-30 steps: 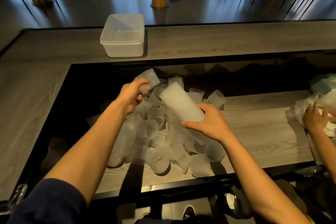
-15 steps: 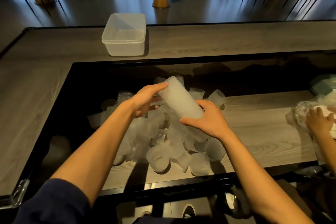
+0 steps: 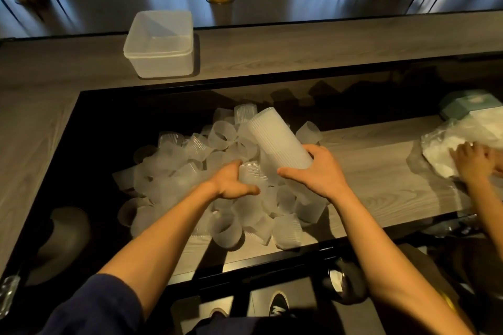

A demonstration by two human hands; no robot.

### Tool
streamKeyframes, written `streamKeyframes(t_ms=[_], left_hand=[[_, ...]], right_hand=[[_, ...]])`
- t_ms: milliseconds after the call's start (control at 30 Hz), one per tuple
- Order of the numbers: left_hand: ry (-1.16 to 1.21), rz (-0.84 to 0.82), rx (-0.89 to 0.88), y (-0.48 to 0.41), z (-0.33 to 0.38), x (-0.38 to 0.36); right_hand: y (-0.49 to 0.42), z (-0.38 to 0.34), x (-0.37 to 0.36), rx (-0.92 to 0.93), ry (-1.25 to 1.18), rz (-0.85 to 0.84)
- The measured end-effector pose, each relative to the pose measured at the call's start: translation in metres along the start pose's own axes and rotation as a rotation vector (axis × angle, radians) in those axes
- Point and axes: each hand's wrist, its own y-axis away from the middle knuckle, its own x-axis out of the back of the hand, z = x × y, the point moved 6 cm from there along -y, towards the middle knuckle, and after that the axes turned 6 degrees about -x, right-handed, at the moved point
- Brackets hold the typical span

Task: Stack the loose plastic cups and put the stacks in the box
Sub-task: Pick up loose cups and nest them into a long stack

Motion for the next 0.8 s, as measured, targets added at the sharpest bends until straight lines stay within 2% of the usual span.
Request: streamKeyframes(t_ms=[167,367,467,567,633,700,800], left_hand=[[-0.185,0.077,0.005,-0.008,-0.017,-0.019],[-0.088,0.096,0.079,-0.013,-0.016,0.021],[0.162,0.200,0.114,-0.007,-0.007,0.070],[0.599,0.383,0.099,0.000,0.001,0.103],[0.831,0.431,0.076,0.003,0.006,0.111],[0.933,0.432,0.061,0.005,0.010,0.110],[0.936,0.393,0.061,0.008,0.013,0.101]], right_hand=[[0.004,0.008,0.004,-0.016,-0.002,-0.007],[0.004,0.002,0.009,0.029,-0.001,-0.019],[0.006,-0.005,0.008,0.067,-0.008,-0.045],[0.008,-0.011,0.003,0.096,-0.022,-0.075],[0.010,-0.016,0.000,0.118,-0.028,-0.097],[0.012,-0.022,-0.004,0.147,-0.002,-0.114],[0.011,-0.027,-0.008,0.175,0.033,-0.121]])
